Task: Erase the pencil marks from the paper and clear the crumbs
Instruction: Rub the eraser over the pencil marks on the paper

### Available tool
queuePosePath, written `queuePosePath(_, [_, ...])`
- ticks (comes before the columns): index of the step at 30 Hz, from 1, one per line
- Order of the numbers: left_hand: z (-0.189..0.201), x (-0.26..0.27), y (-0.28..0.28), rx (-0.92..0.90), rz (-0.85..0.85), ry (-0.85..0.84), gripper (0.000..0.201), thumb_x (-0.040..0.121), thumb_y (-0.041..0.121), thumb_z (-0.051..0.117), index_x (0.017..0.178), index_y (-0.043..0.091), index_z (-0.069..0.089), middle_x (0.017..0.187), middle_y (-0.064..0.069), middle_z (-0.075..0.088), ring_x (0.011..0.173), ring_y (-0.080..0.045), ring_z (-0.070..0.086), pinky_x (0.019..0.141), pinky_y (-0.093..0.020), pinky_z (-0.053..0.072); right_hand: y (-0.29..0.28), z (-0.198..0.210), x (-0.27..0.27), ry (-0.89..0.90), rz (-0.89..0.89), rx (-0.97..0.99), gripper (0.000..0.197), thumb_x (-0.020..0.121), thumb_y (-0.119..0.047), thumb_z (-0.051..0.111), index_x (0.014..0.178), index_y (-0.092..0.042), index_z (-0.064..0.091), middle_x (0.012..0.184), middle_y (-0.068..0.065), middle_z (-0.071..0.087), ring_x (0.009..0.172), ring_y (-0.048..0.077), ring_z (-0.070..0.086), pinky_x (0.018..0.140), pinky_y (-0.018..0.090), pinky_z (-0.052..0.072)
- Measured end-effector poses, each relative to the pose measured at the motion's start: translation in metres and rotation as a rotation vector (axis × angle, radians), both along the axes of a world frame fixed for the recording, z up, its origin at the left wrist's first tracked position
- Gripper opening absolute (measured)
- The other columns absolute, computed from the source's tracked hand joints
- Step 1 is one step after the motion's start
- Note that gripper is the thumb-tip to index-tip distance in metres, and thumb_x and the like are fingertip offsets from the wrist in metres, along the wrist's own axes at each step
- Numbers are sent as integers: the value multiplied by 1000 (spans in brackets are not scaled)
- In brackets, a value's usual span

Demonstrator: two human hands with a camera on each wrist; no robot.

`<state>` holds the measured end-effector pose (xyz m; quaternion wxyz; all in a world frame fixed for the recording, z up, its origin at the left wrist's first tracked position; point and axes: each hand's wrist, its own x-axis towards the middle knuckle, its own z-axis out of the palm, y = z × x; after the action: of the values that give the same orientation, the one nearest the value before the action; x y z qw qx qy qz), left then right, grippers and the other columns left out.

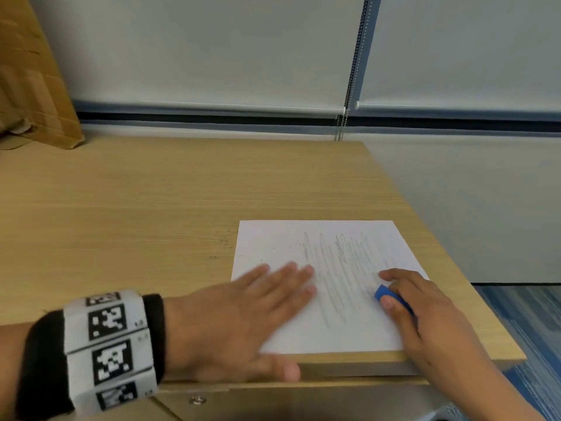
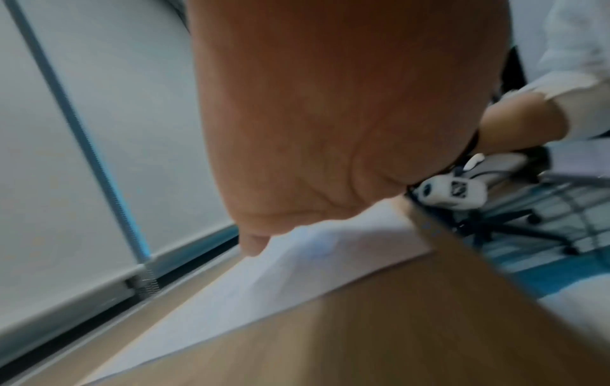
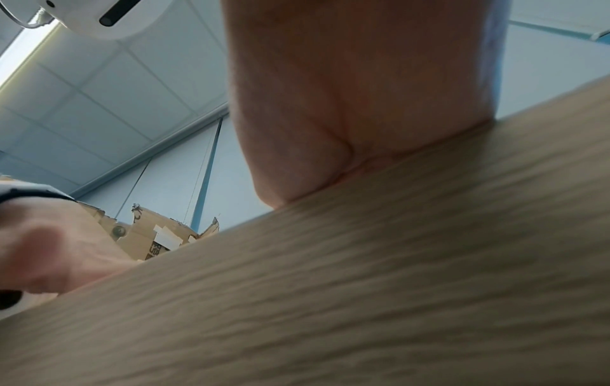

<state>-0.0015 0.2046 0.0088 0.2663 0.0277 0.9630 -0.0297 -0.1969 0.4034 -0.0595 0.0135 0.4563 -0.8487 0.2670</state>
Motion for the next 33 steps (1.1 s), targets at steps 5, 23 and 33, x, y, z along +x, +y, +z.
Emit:
queuePosePath(5, [-9,7,-2,66,38,-45,91,79,79,-1,135,23,-44,141,5,-52,130,-5,-46,116,-40,-19,0,1,1,-4,-15,-6,41,90,-48,32,104,-25,63,124,-21,53,103,3,47,84,26,39])
queuePosePath(23, [-4,-69,-19,54,83,-54,88,83,74,0,142,20,-34,146,2,-44,139,-13,-36,116,-38,-17,-1,0,5,32,-37,-16,47,88,-55,21,97,-30,60,117,-31,45,98,-3,48,90,28,45])
queuePosePath(33, [5,-67,-25,11,166,-26,90,79,74,-2,145,19,-31,151,-2,-39,141,-15,-31,120,-39,-8,-1,1,6,10,-41,-28,52,88,-55,21,101,-26,62,122,-23,53,106,7,55,91,35,49])
